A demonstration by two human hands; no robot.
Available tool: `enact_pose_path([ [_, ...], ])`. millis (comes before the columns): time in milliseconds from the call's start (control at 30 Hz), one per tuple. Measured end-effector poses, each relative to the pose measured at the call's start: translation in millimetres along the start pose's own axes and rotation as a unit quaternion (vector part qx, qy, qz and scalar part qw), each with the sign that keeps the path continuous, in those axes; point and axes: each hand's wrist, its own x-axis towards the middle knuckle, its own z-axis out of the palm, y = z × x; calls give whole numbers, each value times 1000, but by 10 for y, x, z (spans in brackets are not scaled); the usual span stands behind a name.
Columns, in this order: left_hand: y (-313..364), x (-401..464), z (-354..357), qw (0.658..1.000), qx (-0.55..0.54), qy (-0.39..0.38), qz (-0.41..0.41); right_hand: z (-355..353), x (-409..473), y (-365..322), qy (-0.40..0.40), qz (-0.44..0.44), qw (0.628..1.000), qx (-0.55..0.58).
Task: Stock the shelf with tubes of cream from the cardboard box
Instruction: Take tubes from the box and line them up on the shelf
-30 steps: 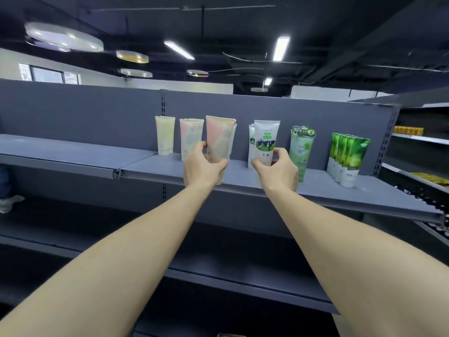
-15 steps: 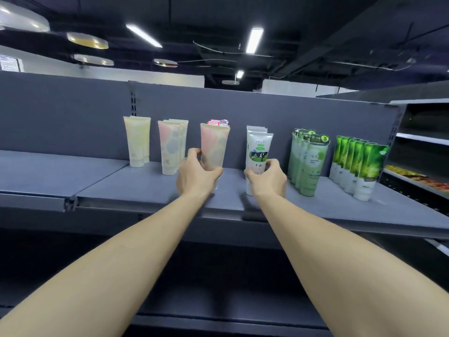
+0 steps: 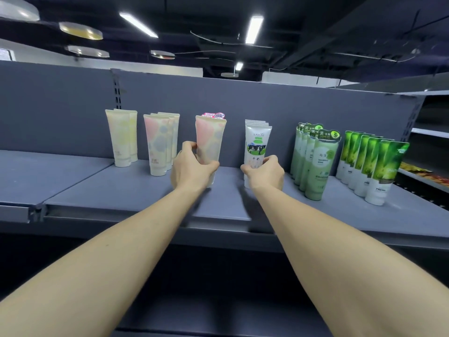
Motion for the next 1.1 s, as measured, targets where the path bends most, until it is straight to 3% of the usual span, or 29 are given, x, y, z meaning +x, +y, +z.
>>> enact_pose_path([
  [600, -51, 35, 6, 1000, 6, -8, -25, 61, 28, -13, -23, 25, 999, -32],
  [867, -28, -49, -187, 999, 2, -7, -31, -38, -154, -24, 28, 2, 1000, -5],
  [1100, -124, -70, -455, 999, 0, 3, -35, 60, -392, -87, -35, -29, 999, -29],
])
